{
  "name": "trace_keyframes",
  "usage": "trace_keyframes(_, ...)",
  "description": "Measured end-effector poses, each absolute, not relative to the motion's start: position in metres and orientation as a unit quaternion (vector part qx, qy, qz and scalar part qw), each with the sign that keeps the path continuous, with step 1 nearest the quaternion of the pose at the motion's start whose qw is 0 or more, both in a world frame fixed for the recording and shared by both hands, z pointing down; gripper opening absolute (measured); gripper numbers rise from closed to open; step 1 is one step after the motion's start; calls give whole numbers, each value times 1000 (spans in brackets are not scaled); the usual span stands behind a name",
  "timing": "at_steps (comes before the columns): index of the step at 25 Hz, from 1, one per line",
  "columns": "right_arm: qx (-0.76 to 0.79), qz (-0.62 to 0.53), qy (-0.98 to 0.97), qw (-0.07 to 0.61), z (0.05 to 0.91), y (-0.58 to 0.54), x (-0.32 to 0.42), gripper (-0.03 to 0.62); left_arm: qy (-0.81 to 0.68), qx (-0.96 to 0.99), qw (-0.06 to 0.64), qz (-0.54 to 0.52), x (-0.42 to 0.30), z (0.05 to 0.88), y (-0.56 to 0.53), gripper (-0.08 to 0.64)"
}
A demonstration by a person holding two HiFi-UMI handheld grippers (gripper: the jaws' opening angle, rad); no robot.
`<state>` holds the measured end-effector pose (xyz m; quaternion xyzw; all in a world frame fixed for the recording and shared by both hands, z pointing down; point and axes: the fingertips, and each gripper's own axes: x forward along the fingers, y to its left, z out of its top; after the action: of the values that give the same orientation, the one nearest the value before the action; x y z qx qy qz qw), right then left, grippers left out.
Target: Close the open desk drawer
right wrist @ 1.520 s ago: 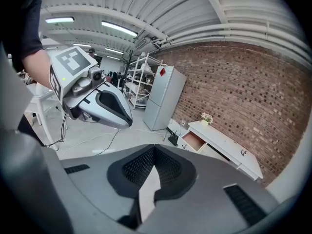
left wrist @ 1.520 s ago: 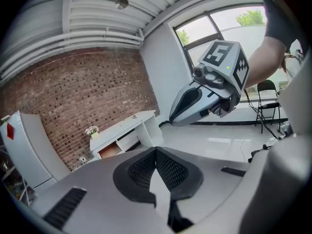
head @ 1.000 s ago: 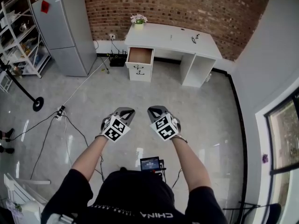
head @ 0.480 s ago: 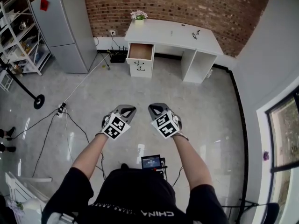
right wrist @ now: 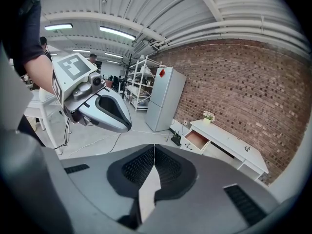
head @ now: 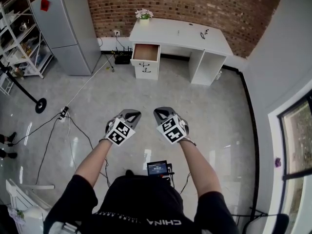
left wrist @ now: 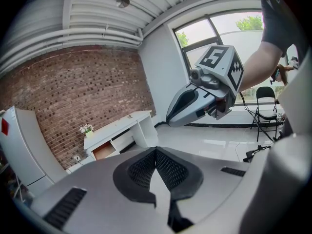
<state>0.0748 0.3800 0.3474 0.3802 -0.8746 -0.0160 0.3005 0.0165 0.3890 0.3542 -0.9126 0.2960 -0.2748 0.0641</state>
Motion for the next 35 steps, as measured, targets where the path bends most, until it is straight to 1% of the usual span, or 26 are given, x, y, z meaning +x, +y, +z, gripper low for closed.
trace_keyframes(13,365,-16,-886,286,347,371,110,15,296,-911,58,-279,56,356,373,12)
trace_keyframes(23,354,38,-892,279,372,346,138,15,302,-908,37,-288,78,378,356,12)
trace_keyframes(28,355,35,-889,287,392,297,133,17,294,-911,33,-288,73,399,303,12)
trace_keyframes(35,377,56,-874,300,407,182,102,17,274,-913,54,-299,40,415,185,12)
